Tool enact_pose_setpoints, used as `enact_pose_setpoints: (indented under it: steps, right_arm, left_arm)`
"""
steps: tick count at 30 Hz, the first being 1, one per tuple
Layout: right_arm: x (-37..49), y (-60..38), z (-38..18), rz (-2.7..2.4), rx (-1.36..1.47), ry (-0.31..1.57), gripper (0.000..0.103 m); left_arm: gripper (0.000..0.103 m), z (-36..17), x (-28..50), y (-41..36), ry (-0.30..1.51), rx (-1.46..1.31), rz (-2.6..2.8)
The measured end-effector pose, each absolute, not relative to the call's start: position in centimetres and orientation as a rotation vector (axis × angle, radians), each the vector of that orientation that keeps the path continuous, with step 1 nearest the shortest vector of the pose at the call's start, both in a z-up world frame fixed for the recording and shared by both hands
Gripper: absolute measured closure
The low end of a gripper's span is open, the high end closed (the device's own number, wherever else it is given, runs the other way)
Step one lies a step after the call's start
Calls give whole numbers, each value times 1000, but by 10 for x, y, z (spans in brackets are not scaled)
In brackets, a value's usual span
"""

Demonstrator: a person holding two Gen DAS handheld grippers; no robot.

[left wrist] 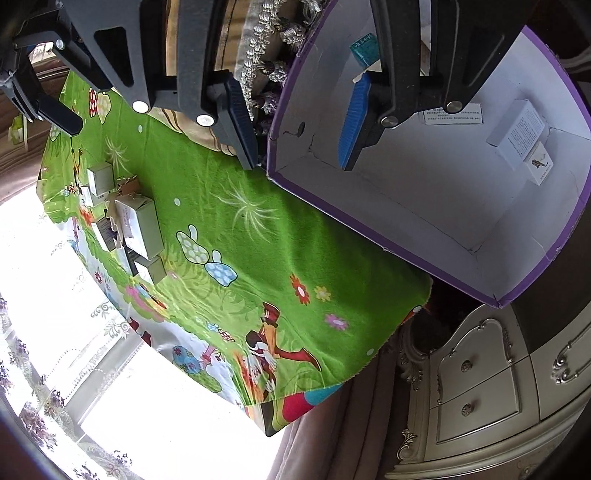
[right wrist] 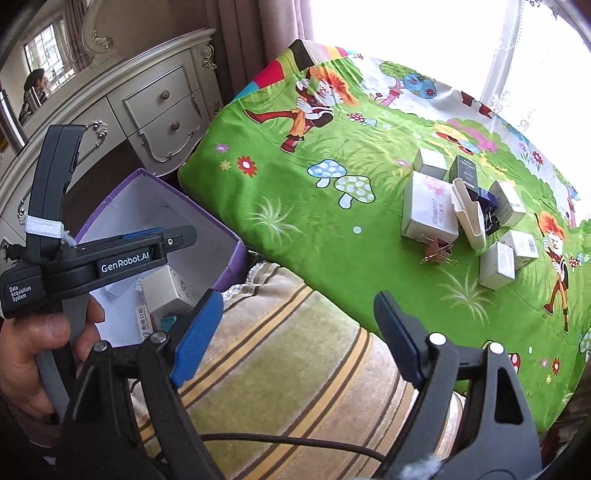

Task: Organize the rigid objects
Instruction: 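Carry both boxes to the purple storage box and open both tools to drop them, then move both open tools back toward the boxes on the bed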

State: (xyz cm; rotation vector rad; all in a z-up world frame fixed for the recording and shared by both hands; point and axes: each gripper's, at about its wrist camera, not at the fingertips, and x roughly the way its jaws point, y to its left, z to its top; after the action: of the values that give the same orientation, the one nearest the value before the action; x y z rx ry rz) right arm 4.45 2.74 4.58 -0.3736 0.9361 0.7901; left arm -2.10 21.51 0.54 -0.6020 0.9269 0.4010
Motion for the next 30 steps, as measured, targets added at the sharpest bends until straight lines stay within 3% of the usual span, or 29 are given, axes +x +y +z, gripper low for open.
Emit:
enact_pose_setpoints:
  steps: [30]
  right_arm:
    - [167, -128, 38, 476, -75, 980, 17]
  left_arm:
    - [55, 8, 100, 117, 1025, -420, 213]
